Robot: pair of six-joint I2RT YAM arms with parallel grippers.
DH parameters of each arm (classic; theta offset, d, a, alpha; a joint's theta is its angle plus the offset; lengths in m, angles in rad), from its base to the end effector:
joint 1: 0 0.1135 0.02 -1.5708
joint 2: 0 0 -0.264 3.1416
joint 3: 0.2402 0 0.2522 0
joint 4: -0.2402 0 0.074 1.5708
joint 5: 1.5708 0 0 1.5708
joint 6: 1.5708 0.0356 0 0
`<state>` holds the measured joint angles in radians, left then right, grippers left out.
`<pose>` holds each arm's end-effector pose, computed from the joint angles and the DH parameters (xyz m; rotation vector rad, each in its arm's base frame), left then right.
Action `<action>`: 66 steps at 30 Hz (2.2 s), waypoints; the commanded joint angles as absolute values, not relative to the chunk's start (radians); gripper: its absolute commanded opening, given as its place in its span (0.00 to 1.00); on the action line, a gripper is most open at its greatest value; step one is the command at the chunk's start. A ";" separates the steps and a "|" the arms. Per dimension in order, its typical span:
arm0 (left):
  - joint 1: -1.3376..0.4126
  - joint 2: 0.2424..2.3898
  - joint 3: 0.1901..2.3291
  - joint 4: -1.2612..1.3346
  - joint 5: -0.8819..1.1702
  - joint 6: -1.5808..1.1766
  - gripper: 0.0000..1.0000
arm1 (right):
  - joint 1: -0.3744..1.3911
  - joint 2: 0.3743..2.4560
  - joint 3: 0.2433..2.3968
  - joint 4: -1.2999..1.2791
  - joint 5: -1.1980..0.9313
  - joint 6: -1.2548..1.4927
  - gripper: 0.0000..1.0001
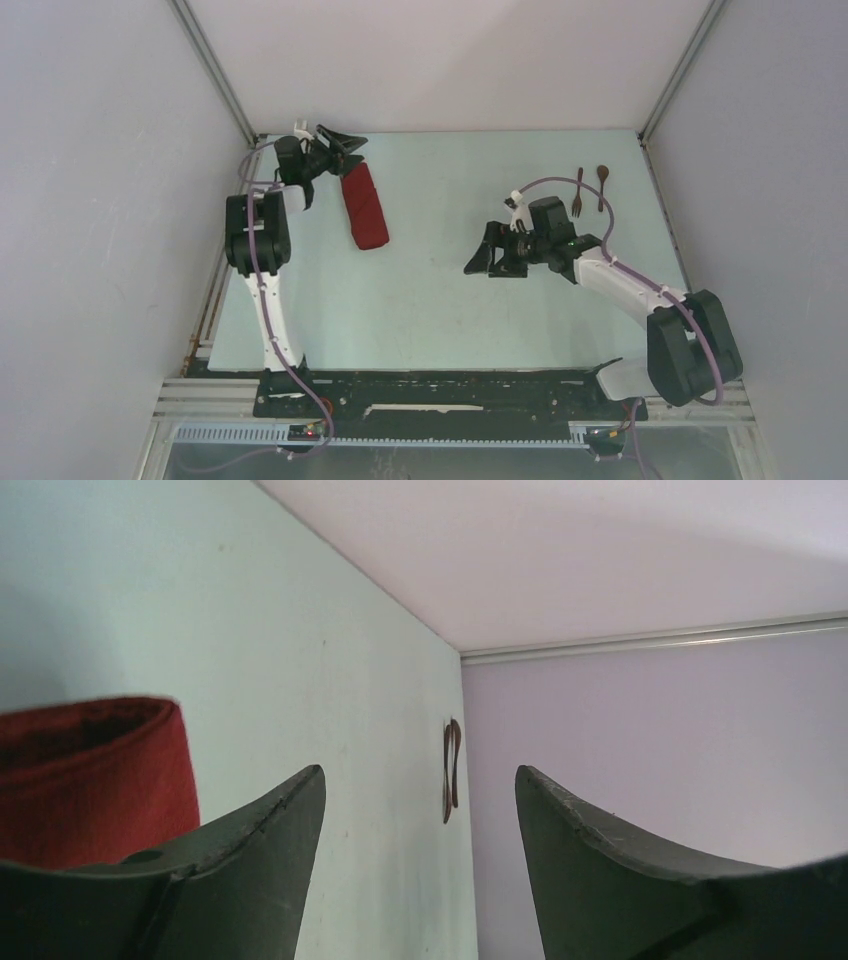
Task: Fold the napkin into a case and place the utensils inside
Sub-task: Smooth out the smaller rectangle-folded napkin at the center of the board.
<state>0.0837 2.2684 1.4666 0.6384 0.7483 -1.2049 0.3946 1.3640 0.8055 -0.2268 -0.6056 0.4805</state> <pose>0.5021 0.0178 0.1652 -0.6109 1.8272 -1.4326 0.2492 0.1257 0.2199 -0.2113 2.4578 1.1217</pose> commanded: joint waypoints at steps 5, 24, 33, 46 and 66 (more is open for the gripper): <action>0.113 2.428 1.656 0.481 0.742 -1.167 0.73 | 0.467 1.401 0.891 -0.123 -0.606 0.542 0.95; 0.143 2.369 1.775 0.348 0.836 -1.130 0.74 | 0.675 2.390 1.856 0.332 -0.755 0.865 0.98; 0.153 2.479 1.792 0.298 0.819 -1.144 0.73 | 0.718 2.567 1.950 0.428 -0.809 0.949 0.90; 0.170 2.538 1.889 0.142 0.782 -1.093 0.71 | 0.742 2.485 2.009 0.221 -0.774 0.782 0.92; 0.138 1.893 1.783 -0.250 0.617 -0.666 0.74 | 0.708 2.201 2.001 -0.354 -0.677 0.554 0.99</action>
